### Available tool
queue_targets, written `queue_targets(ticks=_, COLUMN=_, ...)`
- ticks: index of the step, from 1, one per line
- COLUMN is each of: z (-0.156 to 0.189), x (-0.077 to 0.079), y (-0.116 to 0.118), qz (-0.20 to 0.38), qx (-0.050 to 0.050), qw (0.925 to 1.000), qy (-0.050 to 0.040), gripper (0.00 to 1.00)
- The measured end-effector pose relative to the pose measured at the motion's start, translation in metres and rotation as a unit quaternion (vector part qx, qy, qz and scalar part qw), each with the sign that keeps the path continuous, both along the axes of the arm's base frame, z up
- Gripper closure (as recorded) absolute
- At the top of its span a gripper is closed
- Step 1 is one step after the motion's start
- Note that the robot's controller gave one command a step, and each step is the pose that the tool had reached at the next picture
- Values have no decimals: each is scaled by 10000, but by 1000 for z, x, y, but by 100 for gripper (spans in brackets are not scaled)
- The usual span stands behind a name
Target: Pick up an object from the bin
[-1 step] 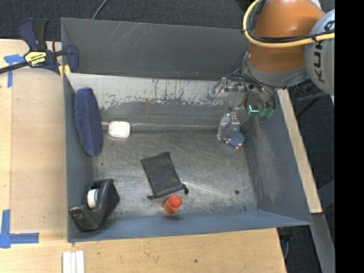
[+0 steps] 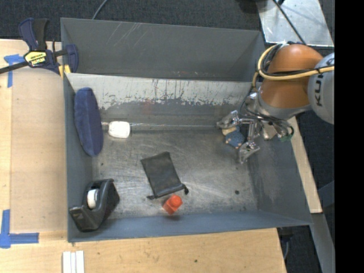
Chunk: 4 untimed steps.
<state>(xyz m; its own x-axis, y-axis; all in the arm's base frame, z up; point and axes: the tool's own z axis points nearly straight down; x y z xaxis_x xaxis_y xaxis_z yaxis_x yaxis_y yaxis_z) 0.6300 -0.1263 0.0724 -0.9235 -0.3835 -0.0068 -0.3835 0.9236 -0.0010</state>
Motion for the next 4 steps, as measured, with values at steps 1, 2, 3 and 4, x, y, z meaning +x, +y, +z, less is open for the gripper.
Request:
queue_targets(ticks=1, z=1, x=1, y=0, qz=-6, qx=-6, qw=10000, qy=1, gripper=0)
queue_targets(ticks=2, z=0, x=-1, y=-24, qz=-193, qx=10, qw=9998, qy=-7, gripper=0)
queue_targets(ticks=3, z=1, x=0, y=-23, qz=-190, qx=-1, qw=9998, qy=-3, gripper=0)
queue_targets(ticks=4, z=1, x=-2, y=-7, qz=-2725, qx=101, qw=9619, qy=185, gripper=0)
